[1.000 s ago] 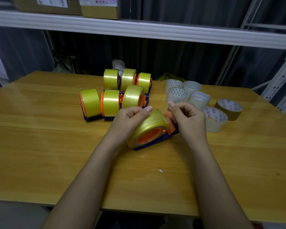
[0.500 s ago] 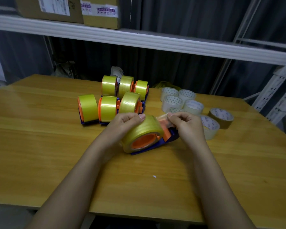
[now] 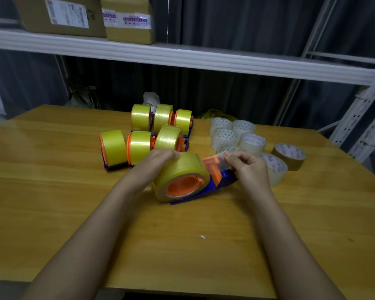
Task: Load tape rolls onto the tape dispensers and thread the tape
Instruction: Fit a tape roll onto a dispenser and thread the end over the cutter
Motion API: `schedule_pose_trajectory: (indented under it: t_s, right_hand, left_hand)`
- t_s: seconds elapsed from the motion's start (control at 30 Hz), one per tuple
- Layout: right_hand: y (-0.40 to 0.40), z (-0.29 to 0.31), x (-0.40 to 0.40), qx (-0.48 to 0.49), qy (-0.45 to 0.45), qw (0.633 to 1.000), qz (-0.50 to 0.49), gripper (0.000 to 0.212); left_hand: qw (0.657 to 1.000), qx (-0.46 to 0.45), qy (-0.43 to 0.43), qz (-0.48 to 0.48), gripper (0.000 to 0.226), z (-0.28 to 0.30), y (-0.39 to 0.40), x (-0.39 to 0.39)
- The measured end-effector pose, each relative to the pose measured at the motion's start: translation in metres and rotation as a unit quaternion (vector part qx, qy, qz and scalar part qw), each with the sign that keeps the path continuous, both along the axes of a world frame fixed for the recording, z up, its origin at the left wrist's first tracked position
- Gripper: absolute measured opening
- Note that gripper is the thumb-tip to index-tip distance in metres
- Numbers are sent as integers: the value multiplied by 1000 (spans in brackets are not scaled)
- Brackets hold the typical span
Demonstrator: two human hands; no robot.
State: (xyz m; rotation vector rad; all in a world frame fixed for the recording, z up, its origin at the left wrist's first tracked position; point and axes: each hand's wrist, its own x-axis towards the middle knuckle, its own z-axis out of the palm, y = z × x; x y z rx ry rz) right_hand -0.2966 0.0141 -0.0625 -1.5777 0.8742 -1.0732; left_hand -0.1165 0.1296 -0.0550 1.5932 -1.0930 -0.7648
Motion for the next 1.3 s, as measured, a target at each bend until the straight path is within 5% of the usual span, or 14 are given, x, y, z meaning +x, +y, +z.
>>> schedule_pose_trajectory:
  t_s: [0.17,0.33,0.8,1.3]
  right_hand:
    - [4,-5,2,-19,3,1000,-19,20]
    - [0,-5,0,-46,10,998,-44,22]
    - [3,-3,-12,-55,-15,995,-76,21]
    - [-4,-9,-14,38,10,997,-63,30]
  left_hand:
    - [998,-26,36,36,25,-5,-4,-1]
    - [998,-60,14,-32,77,-10,0,1]
    - [993,-118,3,21,47,-14,9,-12]
    - [988,-152,-20,32,56,-14,13,-20]
